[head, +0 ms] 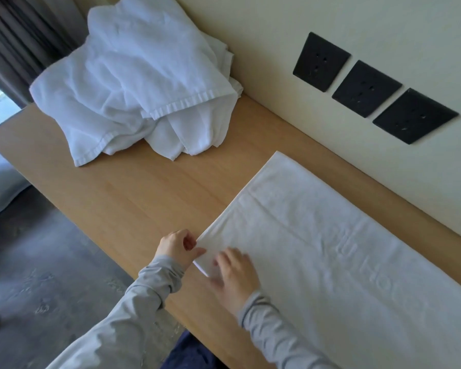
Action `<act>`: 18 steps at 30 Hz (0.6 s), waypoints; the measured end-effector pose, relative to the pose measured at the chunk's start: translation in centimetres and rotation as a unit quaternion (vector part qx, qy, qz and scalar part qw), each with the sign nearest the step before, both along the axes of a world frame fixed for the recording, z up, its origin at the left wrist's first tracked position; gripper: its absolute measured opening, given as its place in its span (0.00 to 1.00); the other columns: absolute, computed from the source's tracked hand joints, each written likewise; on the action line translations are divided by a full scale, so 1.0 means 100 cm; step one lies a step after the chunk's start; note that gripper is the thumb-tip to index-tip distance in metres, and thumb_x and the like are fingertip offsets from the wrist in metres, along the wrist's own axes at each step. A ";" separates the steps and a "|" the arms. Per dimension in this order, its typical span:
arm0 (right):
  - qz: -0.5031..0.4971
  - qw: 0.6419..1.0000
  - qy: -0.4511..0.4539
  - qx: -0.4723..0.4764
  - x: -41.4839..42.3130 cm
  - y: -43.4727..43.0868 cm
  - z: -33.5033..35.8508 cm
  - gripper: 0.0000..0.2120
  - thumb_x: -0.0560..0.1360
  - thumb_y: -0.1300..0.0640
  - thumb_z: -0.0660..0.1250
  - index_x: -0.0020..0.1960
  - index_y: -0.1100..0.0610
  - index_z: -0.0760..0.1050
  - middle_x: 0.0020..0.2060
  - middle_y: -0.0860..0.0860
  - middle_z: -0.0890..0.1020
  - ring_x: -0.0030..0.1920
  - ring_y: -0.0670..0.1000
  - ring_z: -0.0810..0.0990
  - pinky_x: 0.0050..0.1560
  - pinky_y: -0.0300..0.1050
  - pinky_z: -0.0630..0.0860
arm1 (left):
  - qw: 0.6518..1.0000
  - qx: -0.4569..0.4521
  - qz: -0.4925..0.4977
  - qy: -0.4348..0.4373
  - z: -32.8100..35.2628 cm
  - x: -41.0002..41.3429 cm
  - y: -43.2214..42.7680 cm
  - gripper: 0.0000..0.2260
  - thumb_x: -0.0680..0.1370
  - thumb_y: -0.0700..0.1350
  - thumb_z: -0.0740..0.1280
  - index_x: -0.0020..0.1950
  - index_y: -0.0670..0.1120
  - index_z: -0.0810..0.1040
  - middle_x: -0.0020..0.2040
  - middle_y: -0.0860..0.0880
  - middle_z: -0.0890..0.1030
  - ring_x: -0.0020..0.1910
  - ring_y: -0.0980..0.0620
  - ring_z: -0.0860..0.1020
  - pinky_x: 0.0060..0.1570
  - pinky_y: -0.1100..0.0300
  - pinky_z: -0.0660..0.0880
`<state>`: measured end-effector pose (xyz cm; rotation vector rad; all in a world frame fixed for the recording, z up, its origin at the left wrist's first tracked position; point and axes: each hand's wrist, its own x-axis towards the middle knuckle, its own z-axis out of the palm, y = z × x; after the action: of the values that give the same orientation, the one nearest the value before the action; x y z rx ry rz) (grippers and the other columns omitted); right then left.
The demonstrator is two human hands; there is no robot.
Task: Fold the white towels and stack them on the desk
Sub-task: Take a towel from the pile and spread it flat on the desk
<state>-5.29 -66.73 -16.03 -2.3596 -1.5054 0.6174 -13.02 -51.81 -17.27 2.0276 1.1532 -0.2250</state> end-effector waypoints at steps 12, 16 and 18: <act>-0.103 0.984 0.083 0.123 0.052 0.003 -0.006 0.04 0.73 0.63 0.66 0.47 0.61 0.76 0.43 0.55 0.78 0.47 0.57 0.76 0.50 0.49 0.72 | 0.997 0.027 0.064 -0.016 -0.001 0.002 -0.009 0.16 0.69 0.46 0.75 0.53 0.43 0.76 0.49 0.48 0.75 0.48 0.47 0.74 0.49 0.60 0.70; -0.263 0.956 -0.018 0.127 0.144 0.015 -0.003 0.14 0.72 0.65 0.68 0.57 0.67 0.75 0.54 0.63 0.78 0.56 0.65 0.74 0.55 0.56 0.71 | 0.998 0.022 0.042 0.042 0.000 0.020 -0.014 0.18 0.69 0.57 0.72 0.52 0.50 0.73 0.49 0.52 0.73 0.54 0.49 0.73 0.55 0.55 0.71; -0.294 0.954 -0.040 0.044 0.188 0.025 -0.005 0.18 0.75 0.59 0.66 0.64 0.63 0.71 0.60 0.60 0.75 0.62 0.61 0.70 0.58 0.54 0.66 | 0.997 0.026 0.013 0.078 -0.002 0.024 -0.011 0.16 0.69 0.59 0.71 0.47 0.51 0.73 0.46 0.53 0.72 0.53 0.49 0.72 0.54 0.56 0.70</act>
<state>13.53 -64.28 -16.48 -2.5973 -0.7555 0.3000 -10.58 -52.93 -17.46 2.0683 1.2936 -0.3488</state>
